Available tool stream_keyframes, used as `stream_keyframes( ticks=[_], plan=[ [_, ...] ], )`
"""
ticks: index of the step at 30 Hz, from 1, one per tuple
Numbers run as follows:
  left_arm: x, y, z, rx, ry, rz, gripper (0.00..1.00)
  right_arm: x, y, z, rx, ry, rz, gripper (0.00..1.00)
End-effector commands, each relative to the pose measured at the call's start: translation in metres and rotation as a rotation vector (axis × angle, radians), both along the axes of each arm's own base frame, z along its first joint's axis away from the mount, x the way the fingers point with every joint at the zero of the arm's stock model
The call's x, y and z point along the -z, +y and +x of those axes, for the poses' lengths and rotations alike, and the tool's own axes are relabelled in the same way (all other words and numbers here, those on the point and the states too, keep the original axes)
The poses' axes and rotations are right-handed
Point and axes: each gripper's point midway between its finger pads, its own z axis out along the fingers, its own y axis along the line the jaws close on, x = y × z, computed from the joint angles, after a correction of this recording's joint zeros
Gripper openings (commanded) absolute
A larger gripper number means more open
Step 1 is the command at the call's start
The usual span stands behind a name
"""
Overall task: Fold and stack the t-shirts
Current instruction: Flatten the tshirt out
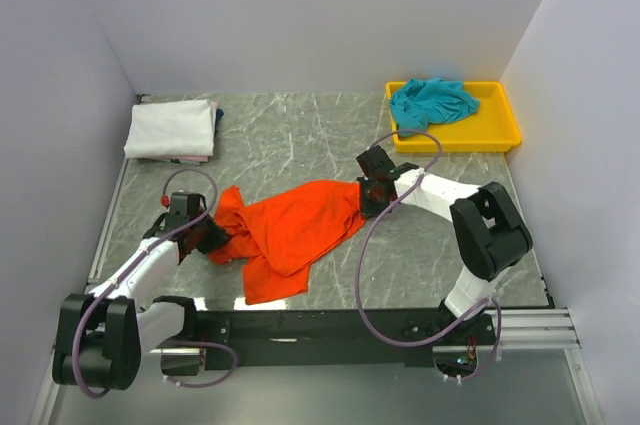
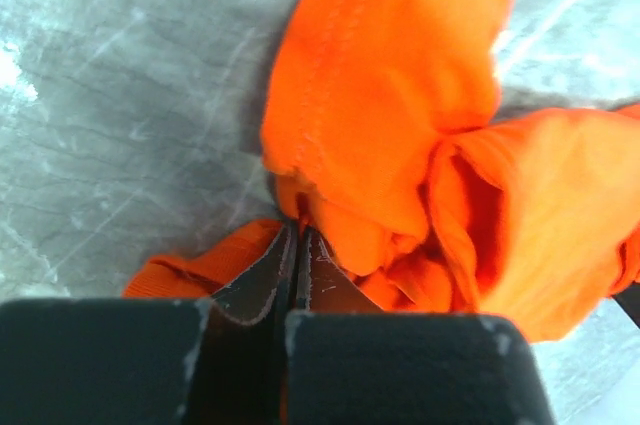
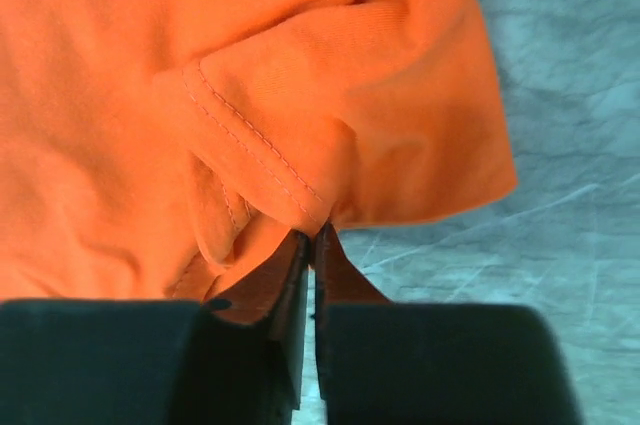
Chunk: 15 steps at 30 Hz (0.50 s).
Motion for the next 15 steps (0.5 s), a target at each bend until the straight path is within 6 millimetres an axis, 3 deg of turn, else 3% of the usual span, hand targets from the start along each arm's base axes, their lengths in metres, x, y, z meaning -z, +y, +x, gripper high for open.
stream_keyframes(
  ticks=[1,4,8,10,13,15],
  plan=[
    [-0.039,-0.005,0.026,0.023,-0.151,-0.014,0.0,-0.034,-0.005,0.022,0.048,-0.078,0.016,0.0],
    [-0.078,-0.001,0.048,0.007,-0.247,0.006,0.0,-0.065,-0.016,0.03,0.106,-0.14,0.055,0.0],
    [-0.147,0.007,0.075,-0.035,-0.406,0.037,0.0,-0.12,-0.028,0.033,0.139,-0.245,0.105,0.0],
    [-0.172,0.015,0.081,-0.065,-0.468,0.07,0.0,-0.158,-0.031,0.036,0.14,-0.331,0.131,0.0],
    [-0.231,0.024,0.09,-0.109,-0.594,0.099,0.0,-0.197,-0.041,0.029,0.138,-0.406,0.124,0.0],
    [-0.257,0.028,0.089,-0.127,-0.648,0.109,0.0,-0.221,-0.048,0.023,0.134,-0.468,0.126,0.0]
  ],
)
